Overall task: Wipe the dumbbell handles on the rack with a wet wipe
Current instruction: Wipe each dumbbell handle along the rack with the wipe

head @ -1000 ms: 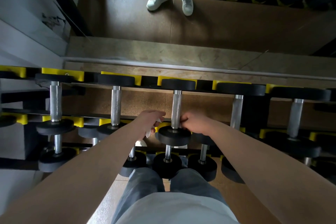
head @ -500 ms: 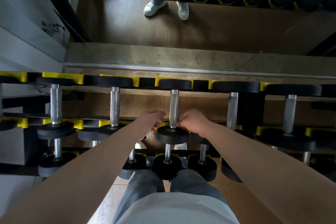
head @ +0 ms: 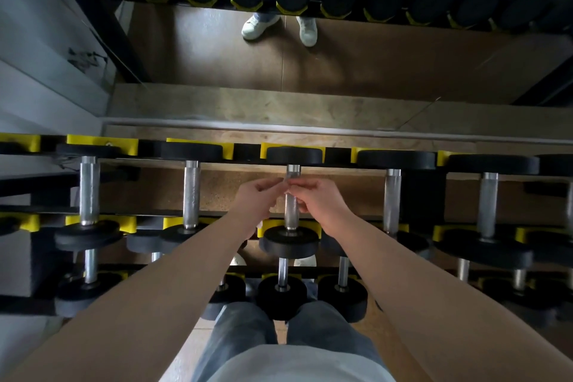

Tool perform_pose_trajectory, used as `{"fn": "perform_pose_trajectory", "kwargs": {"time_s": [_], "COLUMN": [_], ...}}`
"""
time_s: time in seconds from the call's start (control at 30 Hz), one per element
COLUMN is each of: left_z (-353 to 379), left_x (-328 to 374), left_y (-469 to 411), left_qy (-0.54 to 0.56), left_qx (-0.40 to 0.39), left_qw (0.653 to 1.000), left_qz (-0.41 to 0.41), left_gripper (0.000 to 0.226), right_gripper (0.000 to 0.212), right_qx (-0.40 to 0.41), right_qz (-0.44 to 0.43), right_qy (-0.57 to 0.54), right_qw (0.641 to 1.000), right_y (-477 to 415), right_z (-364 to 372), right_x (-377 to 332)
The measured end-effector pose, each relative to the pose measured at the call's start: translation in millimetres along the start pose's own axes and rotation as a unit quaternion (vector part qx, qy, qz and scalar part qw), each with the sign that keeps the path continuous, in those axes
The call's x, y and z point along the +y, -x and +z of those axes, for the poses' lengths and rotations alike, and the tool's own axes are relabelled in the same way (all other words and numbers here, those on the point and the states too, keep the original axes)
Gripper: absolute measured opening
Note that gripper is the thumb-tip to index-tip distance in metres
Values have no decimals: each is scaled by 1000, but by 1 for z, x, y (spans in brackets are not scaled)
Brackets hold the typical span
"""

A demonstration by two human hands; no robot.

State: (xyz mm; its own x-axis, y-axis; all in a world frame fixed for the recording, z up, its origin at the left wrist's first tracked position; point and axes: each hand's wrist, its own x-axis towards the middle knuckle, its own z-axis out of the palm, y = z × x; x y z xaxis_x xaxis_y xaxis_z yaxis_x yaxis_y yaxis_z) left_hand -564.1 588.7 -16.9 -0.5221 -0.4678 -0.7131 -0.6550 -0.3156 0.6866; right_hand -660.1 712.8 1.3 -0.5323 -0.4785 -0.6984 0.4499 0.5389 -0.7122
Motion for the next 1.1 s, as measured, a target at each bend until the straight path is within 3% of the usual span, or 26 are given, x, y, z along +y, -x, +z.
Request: {"fn": "perform_pose_trajectory", "kwargs": {"time_s": [0.1,0.2,0.33,0.4,0.47,0.53,0.6,0.7,0.8,0.87,0.93,1.03,1.1], "left_z": [-2,2,16,16,10,4,3,8,13,14,12,8,7], "left_x": [6,9,3,-9,-20,-25,-20,-5,7,4,-2,-6,0], "left_y": [-8,-22,-27,-24,-17,-15,-17,-33,-46,-47,-40,-36,-37], "left_qy": [10,24,-163,-292,-428,-471,-409,-231,-123,-138,-226,-409,-463], "left_qx": [27,56,38,-22,-119,-159,-143,-83,-57,-76,-128,-206,-225], "left_qw": [1000,998,985,955,895,866,901,969,990,987,965,889,857], "left_qz": [-8,-15,30,39,47,44,13,-35,-31,-30,-44,-3,3], "left_gripper": [29,27,29,31,30,30,29,25,34,37,33,29,30], "right_gripper": [21,22,24,23,25,25,25,25,22,22,23,23,24], "right_qx": [-1,75,102,91,84,74,67,69,69,71,73,65,58], "right_qz": [-19,-5,52,60,63,67,71,79,84,86,94,117,134], "right_qy": [56,53,17,16,27,30,26,14,14,19,24,30,35], "right_qw": [998,996,993,994,994,995,995,994,994,994,993,990,989], "right_y": [-2,-9,-13,-12,-10,-9,-8,-8,-8,-7,-6,-3,-2], "right_z": [-1,-5,-12,-15,-16,-18,-19,-22,-28,-33,-38,-42,-44], "right_x": [0,-2,-2,2,8,12,15,17,19,23,27,34,37]}}
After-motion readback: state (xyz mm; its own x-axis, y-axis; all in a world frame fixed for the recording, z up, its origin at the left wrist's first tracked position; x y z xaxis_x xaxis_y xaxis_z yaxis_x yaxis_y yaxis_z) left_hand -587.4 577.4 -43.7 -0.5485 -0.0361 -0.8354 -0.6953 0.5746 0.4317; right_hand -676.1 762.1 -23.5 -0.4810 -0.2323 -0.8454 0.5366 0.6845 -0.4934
